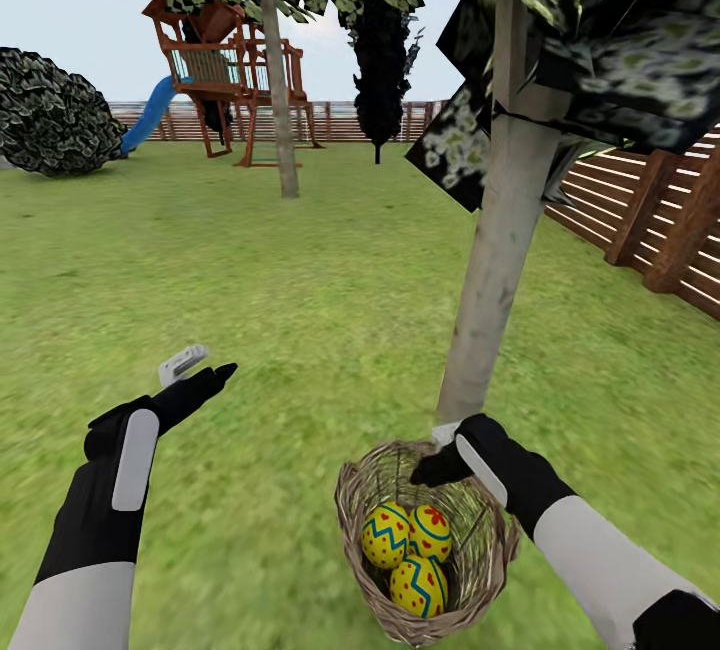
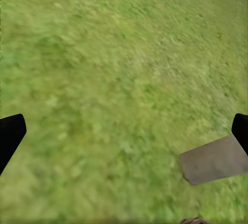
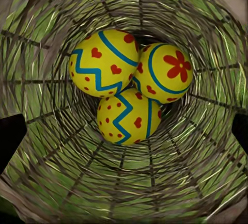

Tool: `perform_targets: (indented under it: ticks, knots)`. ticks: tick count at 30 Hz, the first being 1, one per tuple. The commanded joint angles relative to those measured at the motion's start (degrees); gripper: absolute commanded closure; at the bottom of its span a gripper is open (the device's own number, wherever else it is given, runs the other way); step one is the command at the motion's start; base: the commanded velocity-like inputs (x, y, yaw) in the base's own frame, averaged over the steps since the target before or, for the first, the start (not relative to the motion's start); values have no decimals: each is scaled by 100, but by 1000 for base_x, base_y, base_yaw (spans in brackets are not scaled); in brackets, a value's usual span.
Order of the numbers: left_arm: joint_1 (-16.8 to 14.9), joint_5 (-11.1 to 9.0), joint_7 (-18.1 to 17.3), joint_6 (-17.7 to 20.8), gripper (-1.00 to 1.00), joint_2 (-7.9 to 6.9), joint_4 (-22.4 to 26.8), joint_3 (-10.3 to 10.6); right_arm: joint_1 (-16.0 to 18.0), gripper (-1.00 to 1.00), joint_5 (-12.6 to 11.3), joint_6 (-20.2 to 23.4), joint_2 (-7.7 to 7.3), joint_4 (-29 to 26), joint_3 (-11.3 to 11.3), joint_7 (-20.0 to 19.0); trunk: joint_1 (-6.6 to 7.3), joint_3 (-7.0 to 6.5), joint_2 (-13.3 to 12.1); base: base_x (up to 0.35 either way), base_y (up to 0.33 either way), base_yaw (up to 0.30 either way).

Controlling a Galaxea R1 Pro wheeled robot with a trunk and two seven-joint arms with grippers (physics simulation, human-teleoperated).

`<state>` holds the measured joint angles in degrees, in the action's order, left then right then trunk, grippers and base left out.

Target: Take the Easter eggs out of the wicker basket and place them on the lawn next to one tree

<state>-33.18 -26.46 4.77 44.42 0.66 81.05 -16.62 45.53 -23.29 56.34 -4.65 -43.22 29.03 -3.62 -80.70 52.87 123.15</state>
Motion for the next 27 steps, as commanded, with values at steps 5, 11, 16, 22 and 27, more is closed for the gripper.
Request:
perform_targets:
  ticks: [5, 11, 16, 22, 27]
  knots:
    - [-5, -61, 50, 29, -100, 7, 8, -8, 49, -100, 39, -243, 7, 116, -27, -334, -109, 95, 203, 0, 0, 0]
    - [-5, -60, 50, 31, -100, 4, 7, -8, 52, -100, 34, -535, 17, 69, -48, -387, -241, 203, 444, 0, 0, 0]
    - [-5, -61, 50, 32, -100, 4, 7, -14, 52, -100, 19, -644, 27, 118, -39, -374, -351, 293, 644, 0, 0, 0]
    - [-5, -61, 50, 32, -100, 4, 7, -16, 265, -100, 15, -546, 418, 406, -38, -306, -482, 400, 885, 0, 0, 0]
    - [-5, -171, 50, 32, -100, -19, 4, -25, 1257, -100, 29, -749, 1090, 2585, -38, -270, -592, 490, 1085, 0, 0, 0]
